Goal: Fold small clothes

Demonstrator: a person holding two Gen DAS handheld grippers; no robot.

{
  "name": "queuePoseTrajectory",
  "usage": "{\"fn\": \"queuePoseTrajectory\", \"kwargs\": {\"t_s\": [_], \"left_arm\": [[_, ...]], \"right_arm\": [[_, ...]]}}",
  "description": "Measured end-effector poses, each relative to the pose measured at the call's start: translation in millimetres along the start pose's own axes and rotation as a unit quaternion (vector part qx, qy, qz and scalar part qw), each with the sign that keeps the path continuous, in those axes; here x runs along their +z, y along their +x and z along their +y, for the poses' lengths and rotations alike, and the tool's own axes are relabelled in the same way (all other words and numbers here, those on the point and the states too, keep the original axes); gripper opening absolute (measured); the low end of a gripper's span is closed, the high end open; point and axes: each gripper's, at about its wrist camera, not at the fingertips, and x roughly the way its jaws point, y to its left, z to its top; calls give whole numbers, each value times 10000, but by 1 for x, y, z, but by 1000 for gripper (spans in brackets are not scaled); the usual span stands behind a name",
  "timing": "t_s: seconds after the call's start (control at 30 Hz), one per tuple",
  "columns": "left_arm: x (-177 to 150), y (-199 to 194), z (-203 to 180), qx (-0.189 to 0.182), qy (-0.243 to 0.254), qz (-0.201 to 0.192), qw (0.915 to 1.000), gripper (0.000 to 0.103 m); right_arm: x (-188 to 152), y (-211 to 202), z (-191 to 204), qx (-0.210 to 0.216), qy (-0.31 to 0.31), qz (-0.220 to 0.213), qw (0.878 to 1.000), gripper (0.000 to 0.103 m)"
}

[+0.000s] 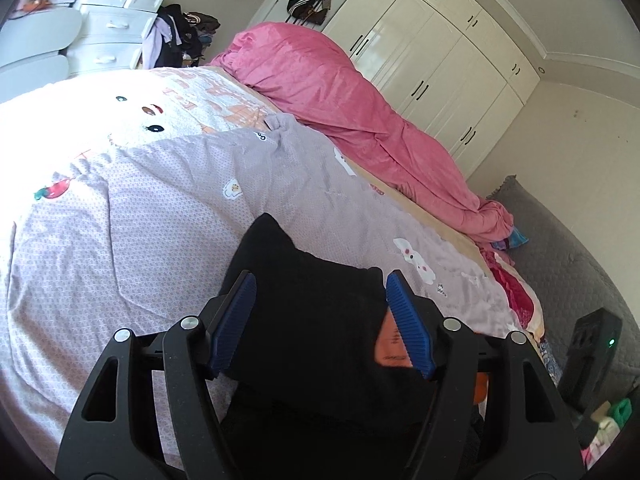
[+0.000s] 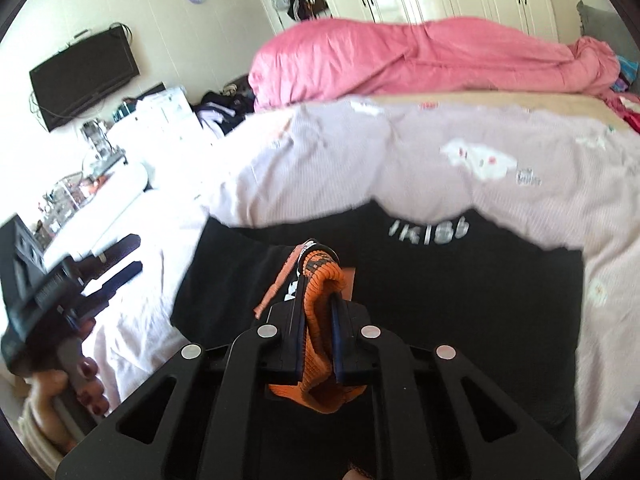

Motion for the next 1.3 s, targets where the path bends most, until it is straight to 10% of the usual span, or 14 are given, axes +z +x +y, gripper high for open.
{"fn": "queuePoseTrajectory", "kwargs": {"t_s": [0.73,1.3], "left_arm": [[-11,29,-26,237,742,477,9958,60],[-56,107,-69,359,2091,1679,9627,52]], "right_arm": [[-2,-34,-89,-848,517,-318,9945,6],[-16,-27,-104,-1073,607,-144,9923,6]]}}
